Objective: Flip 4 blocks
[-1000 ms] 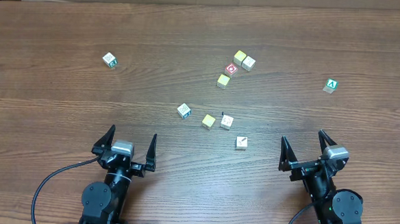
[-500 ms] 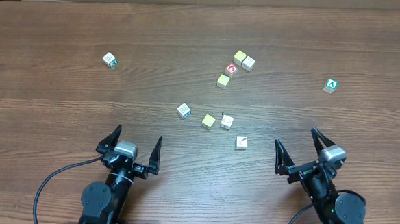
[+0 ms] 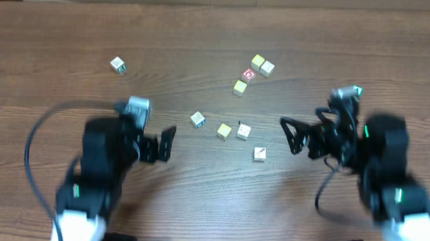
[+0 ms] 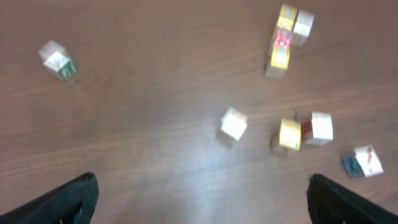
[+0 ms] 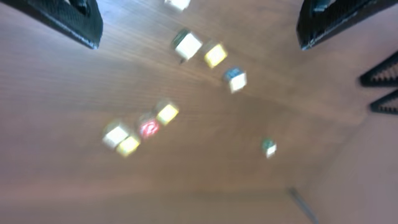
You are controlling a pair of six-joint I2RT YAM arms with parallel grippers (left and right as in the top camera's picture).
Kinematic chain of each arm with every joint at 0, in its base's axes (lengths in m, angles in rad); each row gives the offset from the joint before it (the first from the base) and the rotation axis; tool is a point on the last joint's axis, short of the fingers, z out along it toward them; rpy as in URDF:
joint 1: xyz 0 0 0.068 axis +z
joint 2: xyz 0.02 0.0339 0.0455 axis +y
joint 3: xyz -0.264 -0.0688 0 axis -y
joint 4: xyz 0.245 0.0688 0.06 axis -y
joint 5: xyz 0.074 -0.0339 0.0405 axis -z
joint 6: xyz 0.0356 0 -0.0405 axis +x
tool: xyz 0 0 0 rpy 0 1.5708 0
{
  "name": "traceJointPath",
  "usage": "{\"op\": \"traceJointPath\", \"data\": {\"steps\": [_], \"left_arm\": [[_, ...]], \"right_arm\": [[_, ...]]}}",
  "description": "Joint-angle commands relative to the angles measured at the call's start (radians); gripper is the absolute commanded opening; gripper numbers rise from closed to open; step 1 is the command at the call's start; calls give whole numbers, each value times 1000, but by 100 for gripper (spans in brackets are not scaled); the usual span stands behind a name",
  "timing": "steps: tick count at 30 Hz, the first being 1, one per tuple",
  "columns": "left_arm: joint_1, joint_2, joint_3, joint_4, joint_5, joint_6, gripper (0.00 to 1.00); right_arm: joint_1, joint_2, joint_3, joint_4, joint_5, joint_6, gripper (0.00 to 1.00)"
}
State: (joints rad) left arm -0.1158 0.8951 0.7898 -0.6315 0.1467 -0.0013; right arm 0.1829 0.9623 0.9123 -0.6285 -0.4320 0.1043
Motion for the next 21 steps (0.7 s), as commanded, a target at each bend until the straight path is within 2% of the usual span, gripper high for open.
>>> {"op": "traceJointPath", "data": {"steps": [1, 4, 7, 12, 21], "left_arm": [[3, 278, 309, -249, 47, -7, 100], [4, 472, 512, -462, 132, -8, 100], [4, 612, 630, -587, 195, -6, 100], [4, 742, 650, -591, 191, -112, 100], [4, 912, 650, -568, 207, -111, 100]], "right_arm": [[-3, 231, 256, -205, -137, 1, 100], [-1, 429, 454, -480, -138, 1, 100], [-1, 556, 534, -613, -138, 1, 100], [8, 654, 511, -654, -127, 0, 100], [87, 682, 433, -572, -56, 1, 100]]}}
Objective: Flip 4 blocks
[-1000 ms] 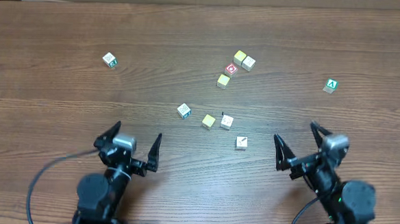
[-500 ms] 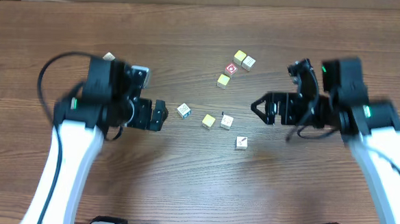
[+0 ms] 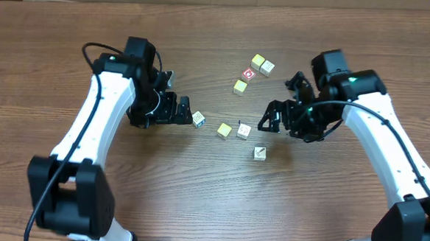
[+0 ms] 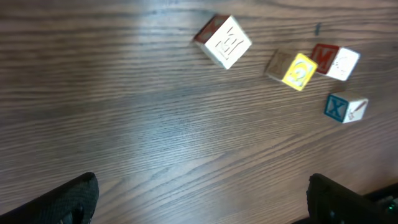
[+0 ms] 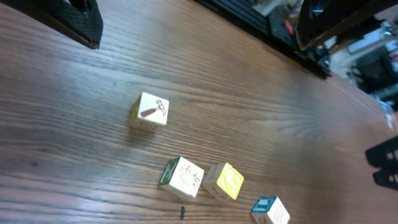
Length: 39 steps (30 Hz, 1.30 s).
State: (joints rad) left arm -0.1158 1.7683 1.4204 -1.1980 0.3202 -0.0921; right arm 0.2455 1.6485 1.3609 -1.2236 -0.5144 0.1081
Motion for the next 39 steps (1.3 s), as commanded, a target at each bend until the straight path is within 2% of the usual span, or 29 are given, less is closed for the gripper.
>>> {"op": "traceJointPath", "data": {"steps": [1, 10, 14, 17, 21, 23, 26, 27, 30, 33, 36, 39], "left_arm": [[4, 48, 19, -2, 33, -21, 100], [3, 111, 19, -13, 32, -21, 100], [3, 112, 17, -13, 32, -20, 100], [3, 112, 17, -5, 29, -20, 100], [3, 112, 17, -5, 27, -20, 100], [3, 112, 17, -5, 27, -20, 100], [3, 112, 16, -5, 28, -21, 100], [3, 112, 16, -3, 28, -21, 100], [3, 112, 16, 3, 28, -21, 100], [3, 112, 16, 5, 29, -21, 100], [3, 112, 16, 5, 29, -21, 100], [3, 112, 16, 5, 29, -21, 100]], "right_arm": [[29, -4, -16, 35, 27, -3, 100], [56, 2, -46, 141, 13, -11, 100], [121, 2, -177, 217, 224, 177, 100], [177, 2, -307, 362, 340, 272, 100], [187, 2, -401, 508, 350, 290, 99], [186, 2, -436, 567, 350, 290, 94], [187, 2, -473, 621, 350, 289, 79], [187, 2, -478, 629, 349, 289, 70], [187, 2, -479, 644, 349, 289, 59], [187, 2, -479, 649, 349, 289, 55], [188, 2, -479, 653, 348, 289, 58], [201, 2, -480, 651, 345, 289, 54]]}}
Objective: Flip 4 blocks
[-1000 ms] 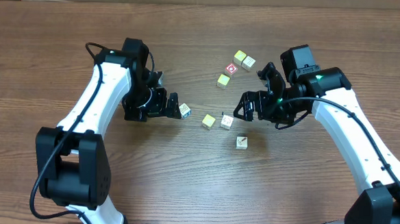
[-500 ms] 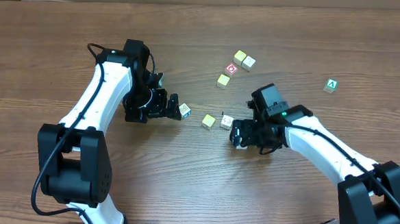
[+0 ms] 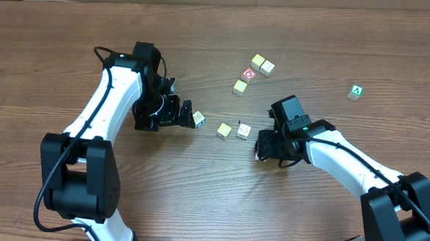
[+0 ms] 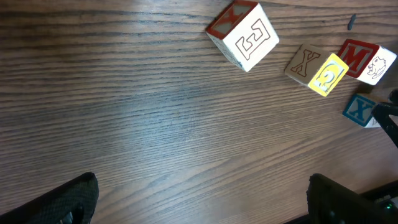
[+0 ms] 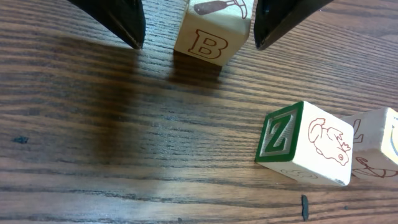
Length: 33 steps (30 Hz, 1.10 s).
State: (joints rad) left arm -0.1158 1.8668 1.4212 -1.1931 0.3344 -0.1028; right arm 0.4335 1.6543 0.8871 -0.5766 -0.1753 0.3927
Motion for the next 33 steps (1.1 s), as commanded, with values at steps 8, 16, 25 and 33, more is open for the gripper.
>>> {"op": "traceJointPath", "data": {"steps": [8, 16, 25, 33], "left_arm": [[3, 13, 16, 0, 14, -10, 100], [3, 13, 16, 0, 14, -10, 100], [3, 13, 16, 0, 13, -9, 100], [3, 13, 16, 0, -5, -9, 100]], "right_arm": [[85, -4, -30, 8, 55, 123, 54], [87, -4, -37, 4, 108, 233, 26], [98, -53, -16, -73, 115, 229, 11], [264, -238, -17, -306, 210, 337, 10]]}}
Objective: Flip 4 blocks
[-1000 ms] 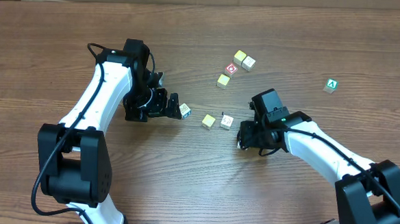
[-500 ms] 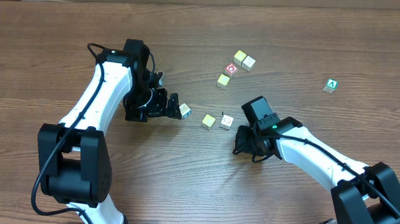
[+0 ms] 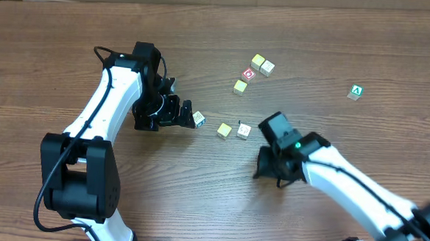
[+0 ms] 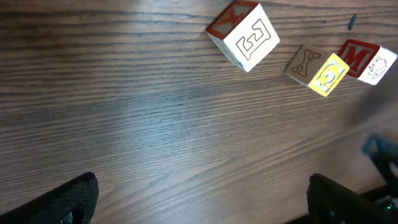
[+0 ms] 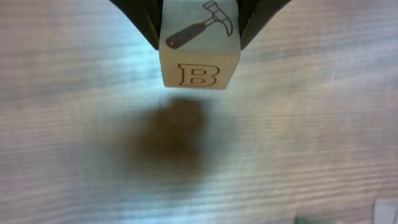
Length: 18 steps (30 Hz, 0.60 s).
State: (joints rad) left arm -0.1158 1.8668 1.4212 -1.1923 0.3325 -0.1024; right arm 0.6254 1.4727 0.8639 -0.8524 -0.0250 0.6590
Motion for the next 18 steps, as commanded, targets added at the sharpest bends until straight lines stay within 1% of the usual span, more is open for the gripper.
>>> {"op": "traceJointPath", "data": {"steps": [1, 3, 7, 10, 14, 18], "left_arm": [[3, 13, 16, -1, -3, -10, 100], [3, 13, 16, -4, -3, -10, 100], [3, 13, 16, -15, -3, -10, 100], [3, 13, 14, -19, -3, -10, 100], [3, 13, 14, -19, -3, -10, 100], [3, 13, 14, -15, -3, -10, 100]], "right_arm": [[115, -64, 6, -52, 66, 98, 10], [198, -64, 1, -82, 80, 170, 10], [318, -64, -47, -62, 95, 341, 10], [351, -64, -93, -23, 90, 418, 10], [354, -64, -153, 33, 70, 447, 10], [357, -64, -198, 99, 57, 384, 11]]}}
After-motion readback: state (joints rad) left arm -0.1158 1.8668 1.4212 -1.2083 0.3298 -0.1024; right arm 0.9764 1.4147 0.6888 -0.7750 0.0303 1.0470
